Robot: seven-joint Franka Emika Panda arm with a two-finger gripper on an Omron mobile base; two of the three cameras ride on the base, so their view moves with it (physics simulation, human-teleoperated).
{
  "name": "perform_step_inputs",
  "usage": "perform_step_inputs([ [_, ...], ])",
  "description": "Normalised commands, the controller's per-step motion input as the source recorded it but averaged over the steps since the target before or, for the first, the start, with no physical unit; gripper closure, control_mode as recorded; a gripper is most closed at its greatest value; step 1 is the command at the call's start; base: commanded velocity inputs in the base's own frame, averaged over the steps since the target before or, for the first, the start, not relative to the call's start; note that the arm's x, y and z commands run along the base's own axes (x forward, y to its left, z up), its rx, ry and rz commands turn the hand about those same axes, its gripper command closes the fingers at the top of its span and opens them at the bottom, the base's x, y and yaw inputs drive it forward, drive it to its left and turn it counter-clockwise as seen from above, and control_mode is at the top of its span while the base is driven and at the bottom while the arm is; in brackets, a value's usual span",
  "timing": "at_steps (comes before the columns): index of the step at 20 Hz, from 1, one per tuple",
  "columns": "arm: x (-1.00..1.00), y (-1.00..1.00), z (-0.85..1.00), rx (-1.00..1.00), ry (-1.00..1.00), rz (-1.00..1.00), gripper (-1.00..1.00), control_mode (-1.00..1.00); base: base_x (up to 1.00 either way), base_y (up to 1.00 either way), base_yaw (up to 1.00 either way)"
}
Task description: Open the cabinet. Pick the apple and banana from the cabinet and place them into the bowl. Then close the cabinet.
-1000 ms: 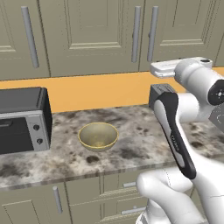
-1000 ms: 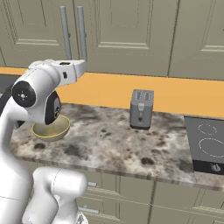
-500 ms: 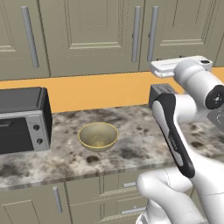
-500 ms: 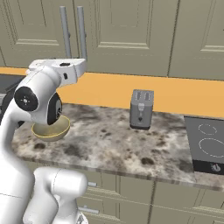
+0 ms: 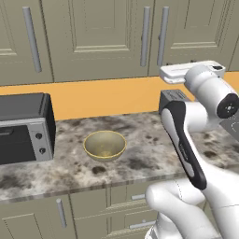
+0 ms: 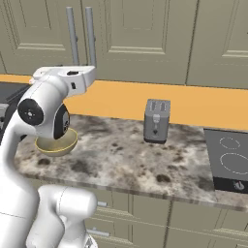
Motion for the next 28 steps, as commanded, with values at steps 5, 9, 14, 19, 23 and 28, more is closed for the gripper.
perform_step_inputs([
  [5, 0.24, 0.0, 0.03, 0.0, 0.0, 0.0, -1.0, -1.0, 0.0, 0.0, 0.0],
  [9, 0.45, 0.0, 0.0, 0.0, 0.0, 0.0, -1.0, -1.0, 0.0, 0.0, 0.0],
  [14, 0.69, 0.0, 0.0, 0.0, 0.0, 0.0, -1.0, -1.0, 0.0, 0.0, 0.0],
  [19, 0.89, -0.01, 0.0, 0.0, 0.03, 0.0, -1.0, -1.0, 0.0, 0.0, 0.0],
  [23, 1.0, -0.03, -0.03, 0.01, 0.1, 0.02, -1.0, -1.0, 0.0, 0.0, 0.0],
  [28, 1.0, 0.0, -0.1, 0.01, 0.1, 0.02, -1.0, -1.0, 0.0, 0.0, 0.0],
])
